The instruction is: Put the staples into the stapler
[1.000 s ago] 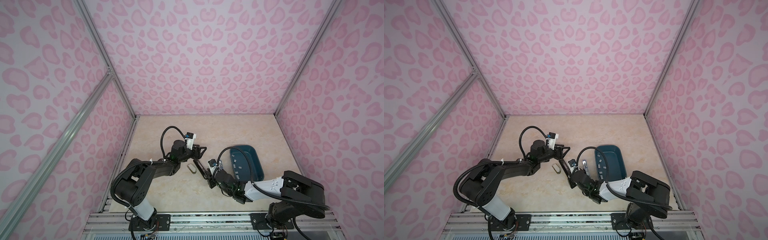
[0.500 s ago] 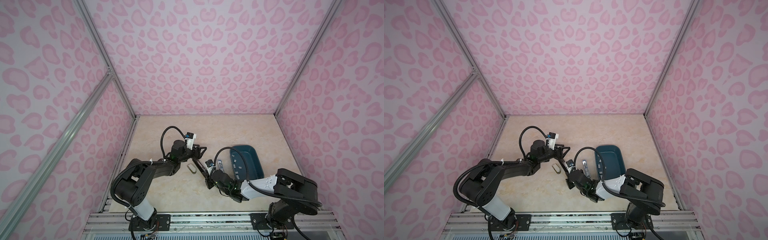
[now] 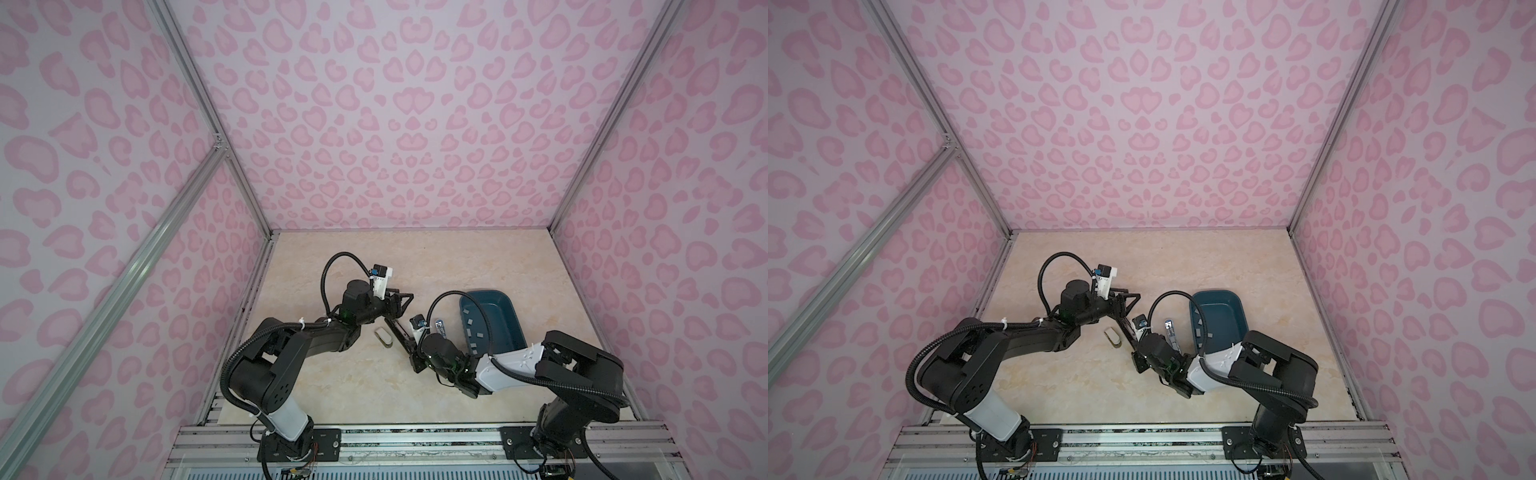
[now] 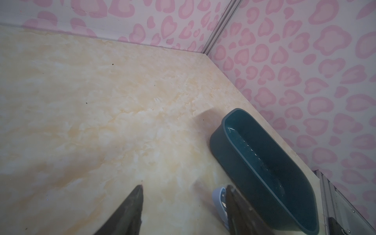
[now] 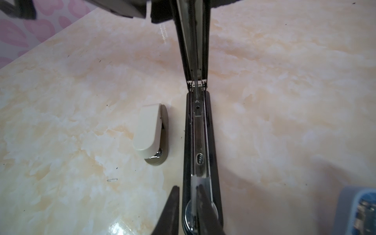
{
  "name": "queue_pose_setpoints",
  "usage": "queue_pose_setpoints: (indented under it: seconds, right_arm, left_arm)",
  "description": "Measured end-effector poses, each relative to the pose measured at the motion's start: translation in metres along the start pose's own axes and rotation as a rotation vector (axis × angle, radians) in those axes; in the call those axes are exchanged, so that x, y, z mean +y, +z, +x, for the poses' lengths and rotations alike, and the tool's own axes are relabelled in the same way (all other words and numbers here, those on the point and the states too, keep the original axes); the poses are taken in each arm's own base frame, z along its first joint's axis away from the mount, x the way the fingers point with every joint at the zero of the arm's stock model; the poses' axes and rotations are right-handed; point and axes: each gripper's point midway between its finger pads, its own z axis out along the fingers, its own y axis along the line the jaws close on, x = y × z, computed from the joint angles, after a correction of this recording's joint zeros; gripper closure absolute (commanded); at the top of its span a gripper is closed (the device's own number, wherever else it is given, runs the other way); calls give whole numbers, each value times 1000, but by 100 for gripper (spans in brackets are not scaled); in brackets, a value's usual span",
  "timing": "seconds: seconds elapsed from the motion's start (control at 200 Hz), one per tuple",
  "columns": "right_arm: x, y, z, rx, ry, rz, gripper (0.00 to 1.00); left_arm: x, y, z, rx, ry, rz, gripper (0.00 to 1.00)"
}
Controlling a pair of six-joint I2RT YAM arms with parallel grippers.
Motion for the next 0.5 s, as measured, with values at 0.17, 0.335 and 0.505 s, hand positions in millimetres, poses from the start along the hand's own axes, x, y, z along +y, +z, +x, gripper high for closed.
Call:
queue_pose_setpoints:
  seconds: [0.17, 0.335, 0.505]
  right_arm:
    - [-2, 4, -1, 2, 14, -3, 90]
    - [-2, 4, -3, 3, 28, -11, 96]
    - [2, -2, -13, -14, 39, -33, 98]
  left_arm:
    - [-1, -2, 1, 0, 0, 0, 36]
    - [0, -2, 0, -1, 0, -1, 36]
    - [-1, -3, 0, -2, 1, -1, 36]
